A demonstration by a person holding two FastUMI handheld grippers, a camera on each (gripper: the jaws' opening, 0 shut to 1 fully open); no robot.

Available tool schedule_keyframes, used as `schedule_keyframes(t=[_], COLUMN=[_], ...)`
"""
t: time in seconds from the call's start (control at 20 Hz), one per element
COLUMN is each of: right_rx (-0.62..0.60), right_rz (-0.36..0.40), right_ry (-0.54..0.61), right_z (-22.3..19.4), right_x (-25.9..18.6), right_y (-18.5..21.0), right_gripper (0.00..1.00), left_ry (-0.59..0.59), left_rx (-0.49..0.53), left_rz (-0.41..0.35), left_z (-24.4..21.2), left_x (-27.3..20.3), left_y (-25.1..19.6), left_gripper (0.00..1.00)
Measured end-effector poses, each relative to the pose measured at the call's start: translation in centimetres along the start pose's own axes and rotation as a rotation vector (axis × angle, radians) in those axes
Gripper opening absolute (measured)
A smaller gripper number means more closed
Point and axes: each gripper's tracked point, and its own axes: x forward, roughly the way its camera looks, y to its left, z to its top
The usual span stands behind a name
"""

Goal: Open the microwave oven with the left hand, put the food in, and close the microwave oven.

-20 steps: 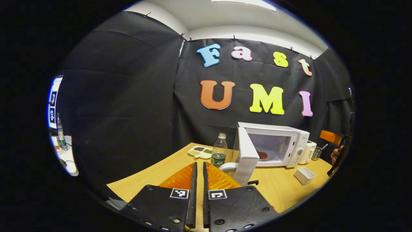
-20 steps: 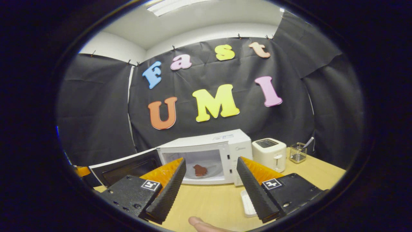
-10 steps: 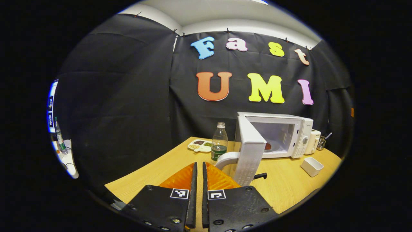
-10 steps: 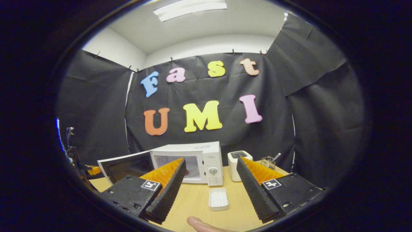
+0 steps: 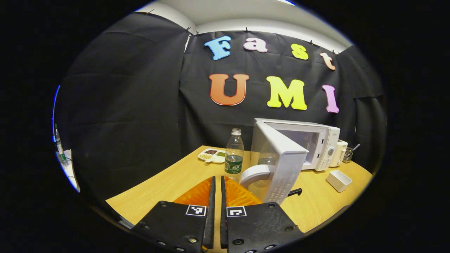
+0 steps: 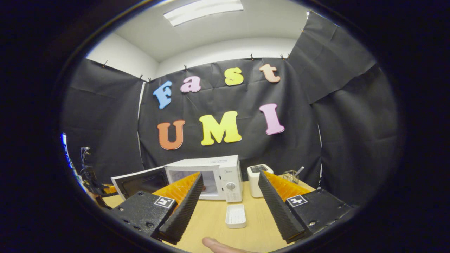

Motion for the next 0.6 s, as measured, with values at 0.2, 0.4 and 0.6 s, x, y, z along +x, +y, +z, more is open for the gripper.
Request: schedule_keyframes(t=[0.2,0.4,0.6], right_rx=[0.0,-0.009,-0.009], right_rz=[0.006,0.006,0.006], right_ry=[0.005,0.01,0.018], right_z=[0.1,0.2,0.4], right_x=[-0.2,-0.3,-0.4], right_y=[0.3,0.3,0.1], right_gripper=[1.0,1.0,1.0], left_ry=[0.023,0.021,0.022], left_rx=[-0.018,-0.026,-0.035], left_rz=[-0.044,-0.092,-0.148], left_z=[-1.4,-1.8,-1.9], left_x=[-0.3,0.8,0.7], left_y=[-2.0,-5.1,-8.6], left_gripper=[0.0,0.0,0.0])
